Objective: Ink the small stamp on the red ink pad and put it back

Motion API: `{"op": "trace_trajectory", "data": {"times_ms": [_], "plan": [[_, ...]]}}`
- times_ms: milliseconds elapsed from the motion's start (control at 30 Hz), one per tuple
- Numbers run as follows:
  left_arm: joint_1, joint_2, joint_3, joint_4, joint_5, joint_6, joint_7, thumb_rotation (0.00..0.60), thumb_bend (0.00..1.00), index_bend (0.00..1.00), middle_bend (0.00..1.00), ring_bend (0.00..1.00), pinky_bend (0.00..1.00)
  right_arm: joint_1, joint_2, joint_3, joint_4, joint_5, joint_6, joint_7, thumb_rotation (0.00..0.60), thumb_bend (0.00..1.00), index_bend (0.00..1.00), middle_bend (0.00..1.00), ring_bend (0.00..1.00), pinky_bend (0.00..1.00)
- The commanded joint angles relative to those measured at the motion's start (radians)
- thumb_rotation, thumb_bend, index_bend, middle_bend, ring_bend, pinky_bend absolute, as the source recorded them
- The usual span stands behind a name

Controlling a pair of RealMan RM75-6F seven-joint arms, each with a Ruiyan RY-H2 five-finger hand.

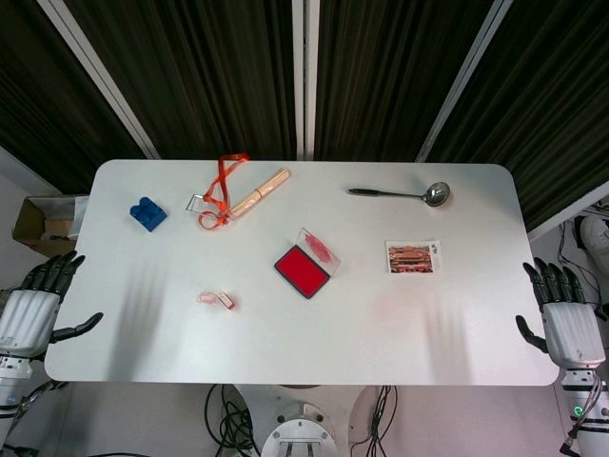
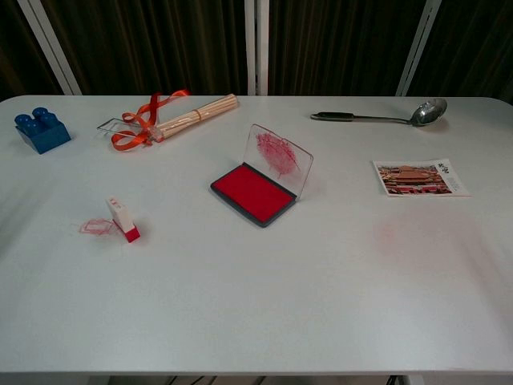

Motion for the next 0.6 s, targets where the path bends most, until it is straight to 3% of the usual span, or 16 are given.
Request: {"op": "trace_trajectory", "data": {"times_ms": [33, 333, 367, 400, 433, 467, 500, 533, 567, 600], "plan": [[0.001, 0.001, 0.000, 0.000, 0.000, 0.000, -0.003, 0.000, 0.10, 0.07, 0.05, 0.08, 0.18, 0.000, 0.000, 0.000, -0.001, -0.001, 0.000, -0.001, 0.600, 0.23, 0.00, 0.00, 0.00, 0.00], [-0.005, -0.003, -0.001, 0.000, 0.037, 0.025, -0.013, 0.002, 0.10, 0.07, 0.05, 0.08, 0.18, -0.005, 0.006, -0.002, -0.004, -0.008, 0.012, 0.005, 0.600, 0.23, 0.00, 0.00, 0.00, 0.00], [-0.010, -0.004, -0.002, 0.002, 0.054, 0.033, -0.011, 0.028, 0.10, 0.07, 0.05, 0.08, 0.18, -0.006, 0.007, -0.001, -0.005, -0.007, 0.014, 0.006, 0.600, 0.23, 0.00, 0.00, 0.00, 0.00], [-0.015, -0.004, -0.003, 0.004, 0.069, 0.041, -0.007, 0.123, 0.11, 0.07, 0.05, 0.09, 0.22, -0.006, 0.008, -0.001, -0.005, -0.007, 0.014, 0.007, 0.600, 0.23, 0.00, 0.00, 0.00, 0.00], [-0.023, -0.007, -0.010, 0.006, 0.092, 0.061, 0.002, 0.262, 0.12, 0.07, 0.06, 0.13, 0.31, -0.005, 0.010, 0.001, -0.005, -0.005, 0.014, 0.008, 0.600, 0.23, 0.00, 0.00, 0.00, 0.00], [-0.031, -0.014, -0.019, 0.015, 0.116, 0.085, 0.011, 0.406, 0.13, 0.09, 0.11, 0.25, 0.48, -0.004, 0.010, 0.002, -0.005, -0.004, 0.012, 0.008, 0.600, 0.23, 0.00, 0.00, 0.00, 0.00], [-0.041, -0.021, -0.023, 0.021, 0.139, 0.097, 0.016, 0.542, 0.15, 0.13, 0.22, 0.47, 0.72, -0.003, 0.010, 0.003, -0.005, -0.003, 0.010, 0.008, 0.600, 0.23, 0.00, 0.00, 0.00, 0.00], [-0.054, -0.023, -0.019, 0.020, 0.161, 0.091, 0.016, 0.596, 0.16, 0.16, 0.32, 0.66, 0.88, -0.001, 0.010, 0.003, -0.005, -0.002, 0.007, 0.008, 0.600, 0.23, 0.00, 0.00, 0.00, 0.00], [-0.077, -0.020, -0.013, 0.013, 0.188, 0.071, 0.012, 0.600, 0.17, 0.19, 0.42, 0.82, 0.99, 0.002, 0.010, 0.003, -0.005, -0.001, 0.001, 0.006, 0.600, 0.23, 0.00, 0.00, 0.00, 0.00], [-0.093, -0.018, -0.010, 0.009, 0.204, 0.056, 0.013, 0.600, 0.17, 0.21, 0.44, 0.88, 1.00, 0.004, 0.010, 0.002, -0.005, 0.000, -0.004, 0.005, 0.600, 0.23, 0.00, 0.00, 0.00, 0.00]]}}
